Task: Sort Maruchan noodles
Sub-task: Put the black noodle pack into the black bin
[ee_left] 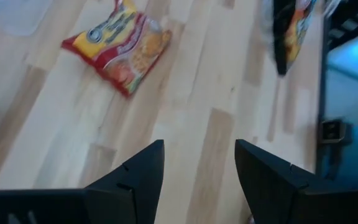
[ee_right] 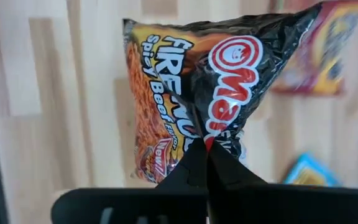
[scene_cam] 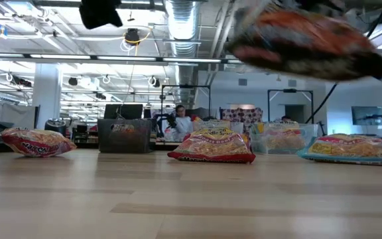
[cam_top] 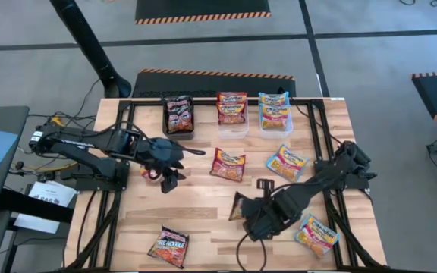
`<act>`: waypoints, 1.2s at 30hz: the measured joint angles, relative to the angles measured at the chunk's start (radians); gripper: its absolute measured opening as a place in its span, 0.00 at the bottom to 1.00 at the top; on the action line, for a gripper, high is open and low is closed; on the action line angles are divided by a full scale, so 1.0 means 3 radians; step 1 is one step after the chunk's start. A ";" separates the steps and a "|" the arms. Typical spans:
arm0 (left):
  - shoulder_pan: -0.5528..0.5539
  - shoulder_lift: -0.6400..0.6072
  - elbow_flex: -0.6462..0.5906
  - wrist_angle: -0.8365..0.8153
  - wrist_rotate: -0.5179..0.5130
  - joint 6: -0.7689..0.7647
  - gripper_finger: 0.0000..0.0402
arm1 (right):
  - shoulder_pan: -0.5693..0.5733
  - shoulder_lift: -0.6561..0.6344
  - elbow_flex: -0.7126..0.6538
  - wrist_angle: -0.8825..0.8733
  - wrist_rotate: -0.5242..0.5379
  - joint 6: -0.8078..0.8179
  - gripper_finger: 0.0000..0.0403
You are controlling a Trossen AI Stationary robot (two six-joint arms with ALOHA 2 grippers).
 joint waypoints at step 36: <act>0.0938 0.0121 0.0000 0.0800 0.1071 0.0115 0.45 | -0.0823 -0.0005 0.0585 0.0266 0.0453 -0.1799 0.01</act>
